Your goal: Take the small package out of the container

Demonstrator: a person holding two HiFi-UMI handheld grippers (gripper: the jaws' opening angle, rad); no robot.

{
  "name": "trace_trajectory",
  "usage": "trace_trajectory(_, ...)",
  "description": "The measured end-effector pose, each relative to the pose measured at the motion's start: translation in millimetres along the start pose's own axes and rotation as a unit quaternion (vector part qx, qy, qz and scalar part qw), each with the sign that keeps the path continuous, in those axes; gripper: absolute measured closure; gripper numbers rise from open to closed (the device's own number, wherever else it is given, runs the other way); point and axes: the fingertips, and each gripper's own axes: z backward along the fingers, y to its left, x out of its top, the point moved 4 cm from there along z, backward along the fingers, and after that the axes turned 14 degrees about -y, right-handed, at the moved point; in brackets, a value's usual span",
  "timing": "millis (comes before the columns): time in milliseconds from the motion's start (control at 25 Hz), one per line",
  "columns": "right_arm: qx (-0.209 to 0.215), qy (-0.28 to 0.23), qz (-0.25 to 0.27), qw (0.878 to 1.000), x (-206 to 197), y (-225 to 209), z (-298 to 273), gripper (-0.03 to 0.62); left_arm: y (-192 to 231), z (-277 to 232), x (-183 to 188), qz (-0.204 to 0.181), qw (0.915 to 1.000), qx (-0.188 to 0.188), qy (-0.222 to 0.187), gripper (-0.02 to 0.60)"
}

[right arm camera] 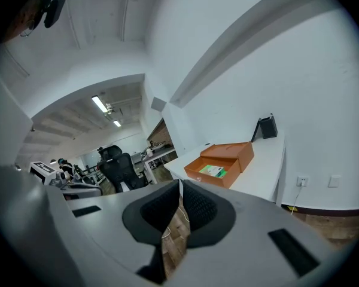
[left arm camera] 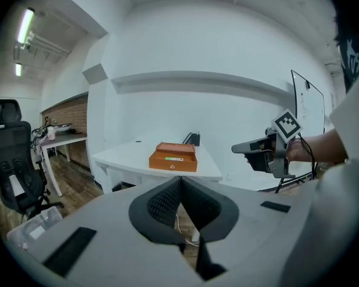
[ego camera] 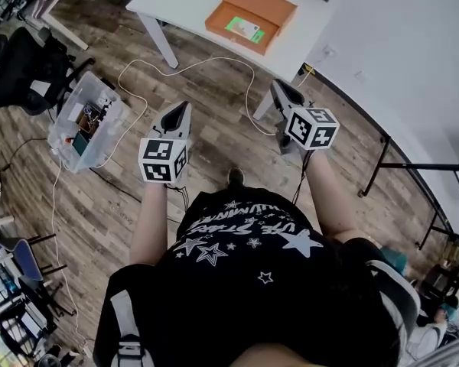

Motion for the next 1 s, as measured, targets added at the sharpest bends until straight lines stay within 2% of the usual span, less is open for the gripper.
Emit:
trace_trajectory(80,-0.003,-0.004,-0.008,1.000,3.3,-15.0,-3.4,0.542,-5.1,-15.8,2.6,-0.010,0.9999,-0.007,0.001,0.563)
trace_trajectory(200,-0.014,-0.008,-0.017,1.000,7.7,-34.8,-5.6,0.542,-11.4,-33.1,8.4,-0.002,0.9999,-0.012,-0.005,0.563)
trace_trajectory(560,-0.031,-0.012,-0.030,0.999,11.8,-67.4,-8.2,0.542,-18.3,-67.0,7.8,-0.004,0.9998,-0.020,0.007,0.563)
trace_trajectory(1000,-0.068,-0.018,-0.037,0.997,18.4,-105.1,-24.8,0.542,-8.3,-129.5,14.4,-0.018,0.9981,-0.059,0.009,0.563)
